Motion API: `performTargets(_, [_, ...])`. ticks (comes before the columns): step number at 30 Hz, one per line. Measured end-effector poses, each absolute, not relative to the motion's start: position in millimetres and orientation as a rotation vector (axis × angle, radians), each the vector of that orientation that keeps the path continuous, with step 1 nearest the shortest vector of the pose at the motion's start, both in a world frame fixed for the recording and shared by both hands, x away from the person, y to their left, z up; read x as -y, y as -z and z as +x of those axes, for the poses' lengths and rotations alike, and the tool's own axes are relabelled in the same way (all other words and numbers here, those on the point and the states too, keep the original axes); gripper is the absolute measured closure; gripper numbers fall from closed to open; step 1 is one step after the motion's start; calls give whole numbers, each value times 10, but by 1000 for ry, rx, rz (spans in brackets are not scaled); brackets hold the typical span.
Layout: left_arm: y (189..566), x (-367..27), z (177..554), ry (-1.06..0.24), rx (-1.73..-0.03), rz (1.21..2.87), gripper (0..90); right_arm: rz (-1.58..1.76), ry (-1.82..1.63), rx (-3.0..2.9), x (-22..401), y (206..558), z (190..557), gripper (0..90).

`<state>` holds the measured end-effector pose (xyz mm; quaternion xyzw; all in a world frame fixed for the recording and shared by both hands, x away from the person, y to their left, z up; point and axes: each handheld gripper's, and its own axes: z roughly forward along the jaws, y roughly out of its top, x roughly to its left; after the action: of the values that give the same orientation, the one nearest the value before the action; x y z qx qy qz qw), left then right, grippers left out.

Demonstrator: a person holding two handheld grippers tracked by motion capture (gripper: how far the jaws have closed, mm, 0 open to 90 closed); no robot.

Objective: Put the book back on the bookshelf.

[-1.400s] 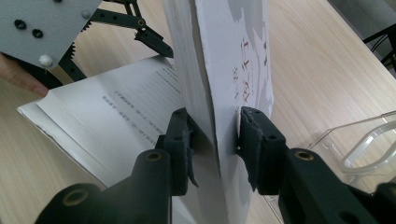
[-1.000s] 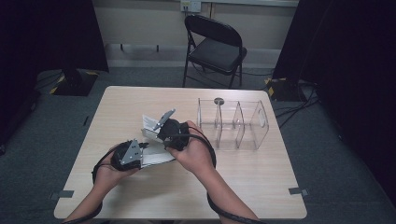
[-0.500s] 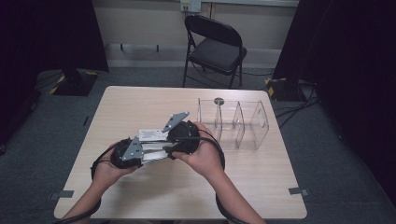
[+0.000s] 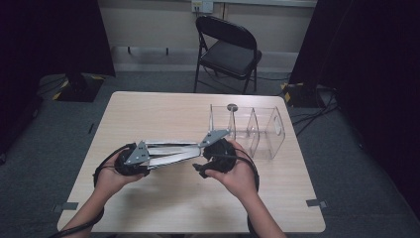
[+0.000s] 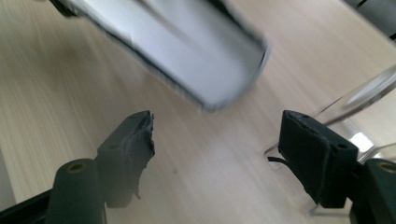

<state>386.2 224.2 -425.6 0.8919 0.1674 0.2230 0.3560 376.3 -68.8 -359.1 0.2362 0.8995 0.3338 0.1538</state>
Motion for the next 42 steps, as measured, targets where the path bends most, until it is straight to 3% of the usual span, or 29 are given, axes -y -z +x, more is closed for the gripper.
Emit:
performTargets(9, [4149, -2263, 3856, -528, -443, 2342, 610, 842, -962, -2635, 858, 4384, 3751, 239])
performTargets(16, [4110, -2251, 3874, -520, -443, 2365, 614, 953, -996, -2597, 958, 4755, 3736, 187])
performTargets(42, [4070, -2337, 3892, -483, -476, 2332, 667, 967, -1074, -2468, 1084, 5009, 3691, 131])
